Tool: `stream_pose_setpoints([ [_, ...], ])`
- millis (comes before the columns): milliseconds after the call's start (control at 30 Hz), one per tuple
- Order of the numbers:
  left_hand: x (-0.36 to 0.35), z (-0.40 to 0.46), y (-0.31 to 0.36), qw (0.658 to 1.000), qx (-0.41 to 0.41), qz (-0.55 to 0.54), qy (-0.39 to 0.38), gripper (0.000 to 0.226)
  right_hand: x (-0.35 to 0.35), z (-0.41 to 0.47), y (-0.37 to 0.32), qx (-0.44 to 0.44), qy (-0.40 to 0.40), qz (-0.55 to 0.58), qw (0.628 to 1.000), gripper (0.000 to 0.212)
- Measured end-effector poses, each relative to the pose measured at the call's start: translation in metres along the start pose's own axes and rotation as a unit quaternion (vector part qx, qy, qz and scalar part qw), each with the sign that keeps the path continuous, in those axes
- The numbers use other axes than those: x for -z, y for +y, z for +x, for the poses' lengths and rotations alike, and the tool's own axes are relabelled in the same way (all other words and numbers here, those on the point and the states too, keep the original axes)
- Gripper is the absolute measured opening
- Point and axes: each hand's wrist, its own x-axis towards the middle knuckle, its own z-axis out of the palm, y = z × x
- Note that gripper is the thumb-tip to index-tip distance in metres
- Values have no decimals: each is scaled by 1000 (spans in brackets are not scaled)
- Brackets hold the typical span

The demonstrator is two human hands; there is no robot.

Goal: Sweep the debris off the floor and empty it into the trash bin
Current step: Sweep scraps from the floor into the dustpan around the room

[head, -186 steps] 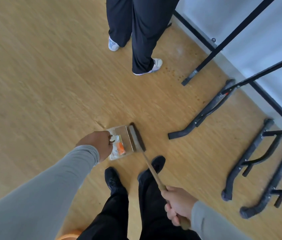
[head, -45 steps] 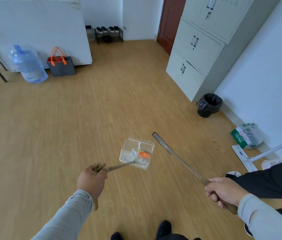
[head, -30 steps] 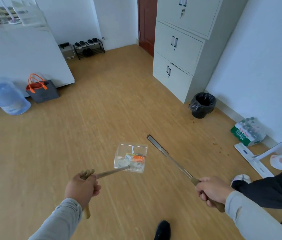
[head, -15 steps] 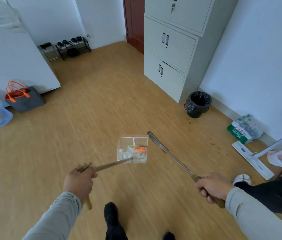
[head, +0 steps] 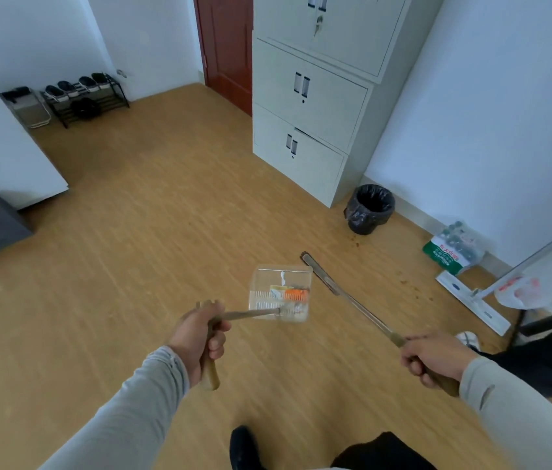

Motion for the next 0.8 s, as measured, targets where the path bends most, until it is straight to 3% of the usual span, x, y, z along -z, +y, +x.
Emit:
stream_pose_setpoints([
  [300, -21, 60, 39, 998, -10, 43, -51, 16, -6, 13, -34, -18, 25, 68, 997, 6],
  [533, -83, 94, 85, 991, -28, 109, -70, 52, 25, 49, -47, -30, 30, 161, 986, 20],
  [733, -154, 130, 133, 979, -34, 181, -87, 37, 70, 81, -64, -27, 45, 244, 968, 21],
  [800, -177, 139, 148, 978, -1, 178, -108, 32, 85, 90, -71, -19, 51, 254, 966, 19],
])
